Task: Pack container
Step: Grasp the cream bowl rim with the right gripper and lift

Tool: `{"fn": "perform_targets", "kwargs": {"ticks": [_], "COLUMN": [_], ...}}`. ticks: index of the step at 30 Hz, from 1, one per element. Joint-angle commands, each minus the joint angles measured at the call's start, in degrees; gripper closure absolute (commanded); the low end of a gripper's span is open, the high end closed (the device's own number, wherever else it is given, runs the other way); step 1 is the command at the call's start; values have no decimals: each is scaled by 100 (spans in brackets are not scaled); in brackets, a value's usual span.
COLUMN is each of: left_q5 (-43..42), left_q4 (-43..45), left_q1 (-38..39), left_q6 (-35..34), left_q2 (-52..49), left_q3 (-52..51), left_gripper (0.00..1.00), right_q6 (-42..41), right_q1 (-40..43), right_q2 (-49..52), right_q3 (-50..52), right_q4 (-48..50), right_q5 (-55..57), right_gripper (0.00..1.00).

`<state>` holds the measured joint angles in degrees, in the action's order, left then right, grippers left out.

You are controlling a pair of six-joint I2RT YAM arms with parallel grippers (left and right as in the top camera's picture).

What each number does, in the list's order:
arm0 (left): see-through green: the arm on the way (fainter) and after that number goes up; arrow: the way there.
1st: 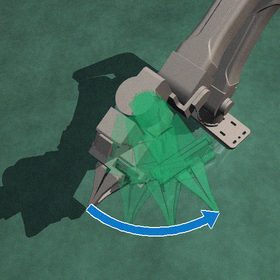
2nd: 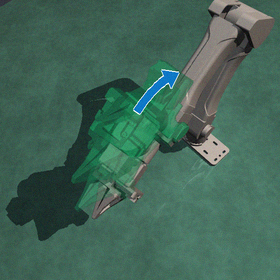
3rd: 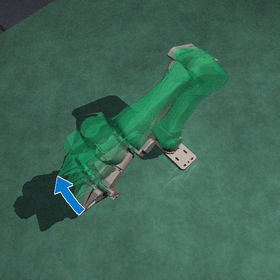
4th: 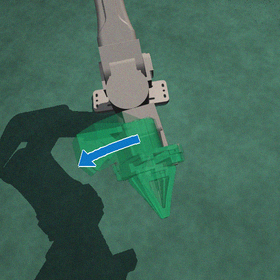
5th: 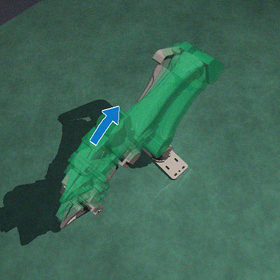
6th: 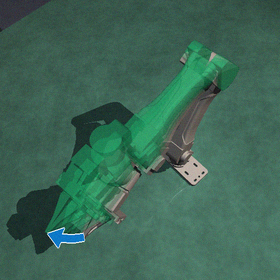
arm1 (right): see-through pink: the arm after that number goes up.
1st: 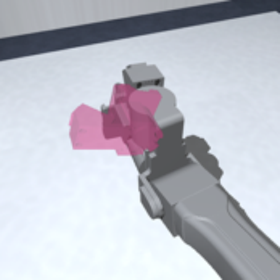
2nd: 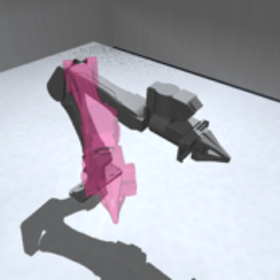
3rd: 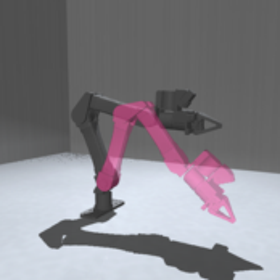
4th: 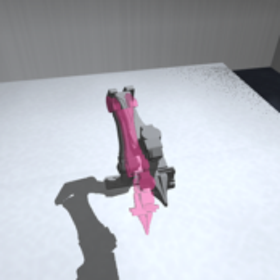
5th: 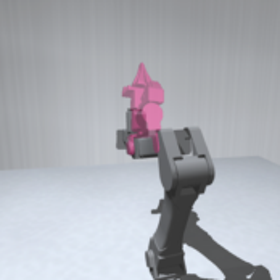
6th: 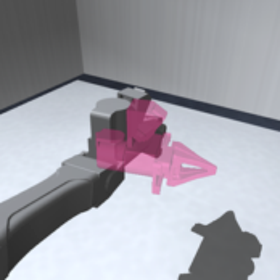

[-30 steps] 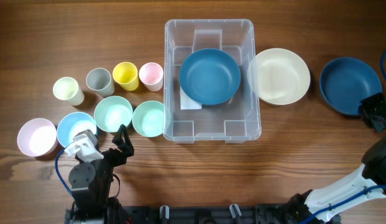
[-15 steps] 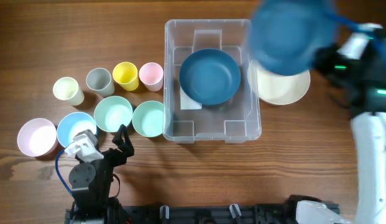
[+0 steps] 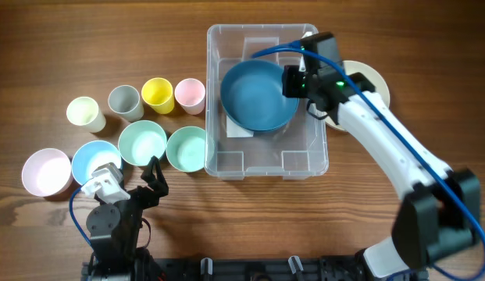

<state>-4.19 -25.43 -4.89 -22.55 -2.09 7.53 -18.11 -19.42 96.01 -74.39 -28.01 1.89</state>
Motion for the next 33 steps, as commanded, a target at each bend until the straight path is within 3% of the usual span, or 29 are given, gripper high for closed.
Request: {"fn": "perform_targets", "kwargs": {"ticks": [1, 4, 6, 9, 15, 20, 25, 30, 33], "left_q5": [15, 15, 15, 15, 15, 15, 15, 15, 15], "left_q4": [24, 24, 24, 24, 24, 24, 24, 24, 24], "left_q1": [26, 26, 26, 26, 26, 26, 26, 26, 26], "left_q6": [136, 136, 136, 136, 136, 136, 136, 136, 136], "left_q2": [24, 24, 24, 24, 24, 24, 24, 24, 24], "left_q3": [-17, -17, -17, -17, -17, -17, -17, -17, -17], "left_gripper": [0, 0, 0, 0, 0, 0, 0, 0, 0], "right_q6": [-334, -461, -448, -439, -7, -166, -313, -463, -756], "right_q1": [656, 1582, 2273, 3091, 3412, 3412, 3412, 3412, 3412], "right_q2": [-992, -1091, -909, -308, 1185, 1853, 1853, 1491, 669], "right_q3": [-76, -74, -72, -70, -70, -70, -70, -70, -70], "right_q4": [-249, -667, -898, -938, -1106, -1198, -1200, -1357, -1482], "right_q5": [131, 127, 131, 114, -798, -798, -710, -114, 243], "right_gripper": [40, 37, 32, 32, 36, 49, 96, 96, 96]}}
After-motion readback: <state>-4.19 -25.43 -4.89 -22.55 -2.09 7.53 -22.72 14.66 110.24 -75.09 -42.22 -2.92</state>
